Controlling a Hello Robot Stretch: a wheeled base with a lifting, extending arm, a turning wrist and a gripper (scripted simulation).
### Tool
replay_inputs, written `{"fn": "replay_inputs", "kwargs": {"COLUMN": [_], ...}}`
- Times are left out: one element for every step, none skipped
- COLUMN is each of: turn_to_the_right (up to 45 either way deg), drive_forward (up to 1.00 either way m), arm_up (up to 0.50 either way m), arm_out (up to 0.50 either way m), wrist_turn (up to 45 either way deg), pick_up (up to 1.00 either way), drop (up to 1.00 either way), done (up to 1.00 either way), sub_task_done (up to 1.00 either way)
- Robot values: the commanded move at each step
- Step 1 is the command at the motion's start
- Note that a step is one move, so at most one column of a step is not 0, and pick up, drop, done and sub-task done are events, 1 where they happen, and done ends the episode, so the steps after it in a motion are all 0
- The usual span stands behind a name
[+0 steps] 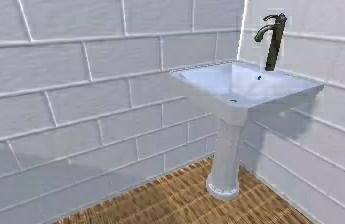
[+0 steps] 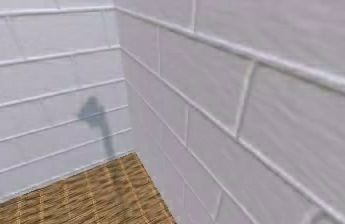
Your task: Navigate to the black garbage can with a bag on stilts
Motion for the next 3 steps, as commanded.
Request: {"fn": "replay_inputs", "kwargs": {"turn_to_the_right": [-45.0, -45.0, -21.0], "drive_forward": [0.0, 0.0, 0.0], "arm_up": [0.0, 0.0, 0.0], "arm_out": [0.0, 0.0, 0.0], "wrist_turn": [0.0, 0.0, 0.0], "pick_up": [0.0, 0.0, 0.0], "drop": [0.0, 0.0, 0.0], "done": [0.0, 0.0, 0.0], "sub_task_done": [0.0, 0.0, 0.0]}}
